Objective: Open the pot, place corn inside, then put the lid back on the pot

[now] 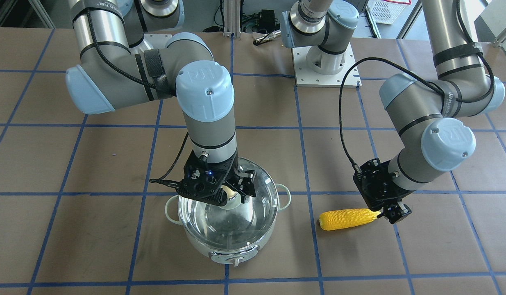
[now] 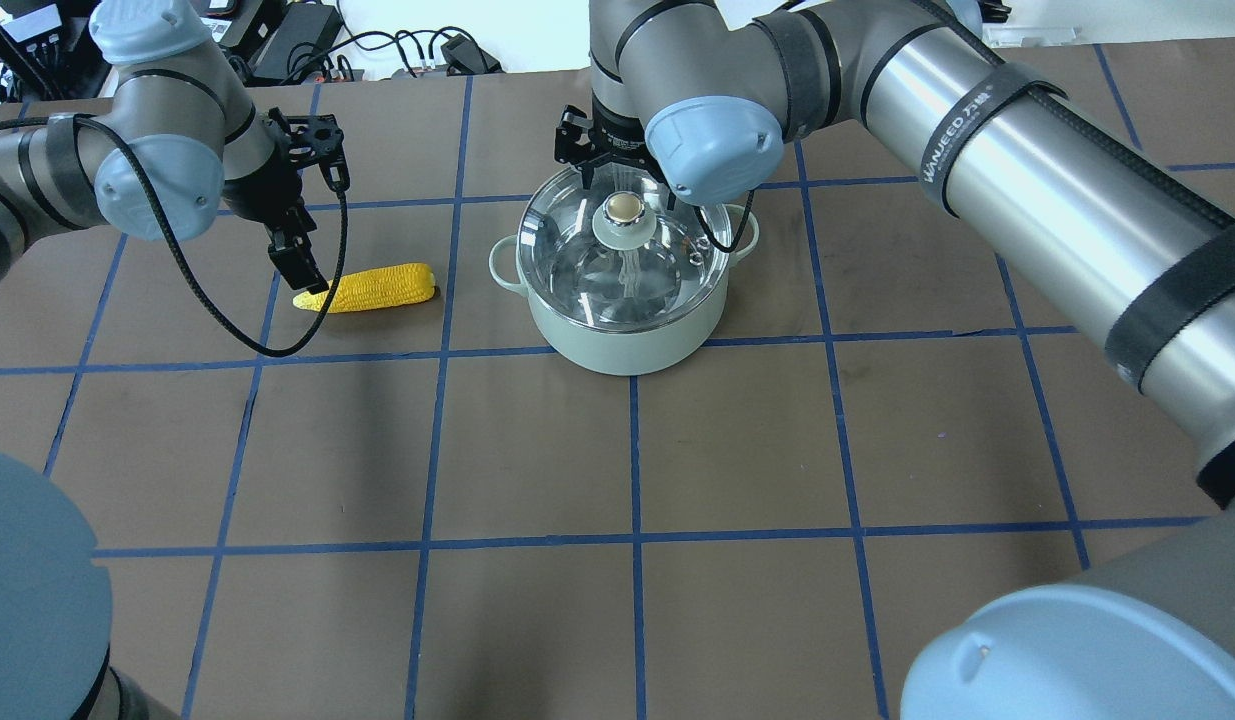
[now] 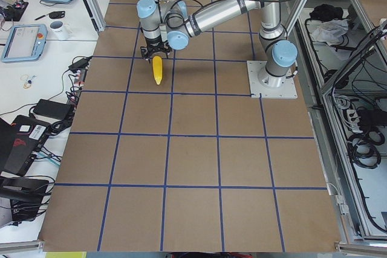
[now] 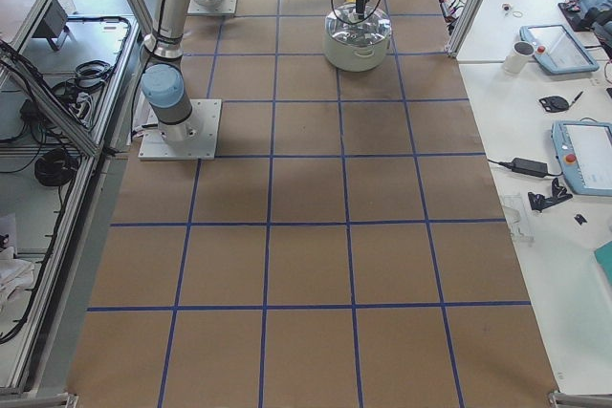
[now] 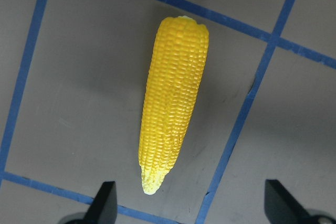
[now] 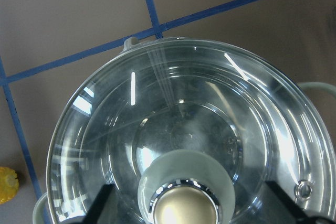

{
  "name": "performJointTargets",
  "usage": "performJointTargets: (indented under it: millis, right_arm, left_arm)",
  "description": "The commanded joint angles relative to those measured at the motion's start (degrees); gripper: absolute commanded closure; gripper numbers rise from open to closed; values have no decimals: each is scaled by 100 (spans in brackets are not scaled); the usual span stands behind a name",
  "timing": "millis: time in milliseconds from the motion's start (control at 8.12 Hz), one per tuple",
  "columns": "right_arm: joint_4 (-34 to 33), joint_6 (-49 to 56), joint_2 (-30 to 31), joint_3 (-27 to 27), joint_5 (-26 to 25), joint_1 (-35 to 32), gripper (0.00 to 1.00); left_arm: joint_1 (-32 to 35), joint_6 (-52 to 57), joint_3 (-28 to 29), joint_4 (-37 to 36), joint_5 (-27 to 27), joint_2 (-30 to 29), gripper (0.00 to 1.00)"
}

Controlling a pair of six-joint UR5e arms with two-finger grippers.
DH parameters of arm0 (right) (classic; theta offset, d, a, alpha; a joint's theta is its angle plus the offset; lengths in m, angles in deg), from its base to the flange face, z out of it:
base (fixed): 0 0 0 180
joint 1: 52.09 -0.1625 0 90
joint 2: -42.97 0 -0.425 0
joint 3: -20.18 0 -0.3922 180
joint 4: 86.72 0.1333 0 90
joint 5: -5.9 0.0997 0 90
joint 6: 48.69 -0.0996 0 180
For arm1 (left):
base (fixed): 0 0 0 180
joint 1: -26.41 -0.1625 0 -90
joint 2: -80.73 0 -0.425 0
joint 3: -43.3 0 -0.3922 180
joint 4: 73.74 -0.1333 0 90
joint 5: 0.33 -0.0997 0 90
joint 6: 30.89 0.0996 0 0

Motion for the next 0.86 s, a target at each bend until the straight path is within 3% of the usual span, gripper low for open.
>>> performJointTargets:
  millis: [0, 246, 493, 739]
  right_arm:
    - [-34, 91, -102, -93, 2, -30, 5]
    - [-17, 153, -102, -111, 2, -30, 22]
    - [10, 390, -93, -102, 10, -30, 48]
    - [36, 408, -76, -102, 37, -30, 67]
  left_arm:
    - [0, 120, 0, -191, 134, -284, 0]
    - [0, 164, -26, -473, 482, -601, 0]
    - [0, 269, -87, -577, 582, -725, 0]
    - [0, 305, -140, -737, 599, -831, 0]
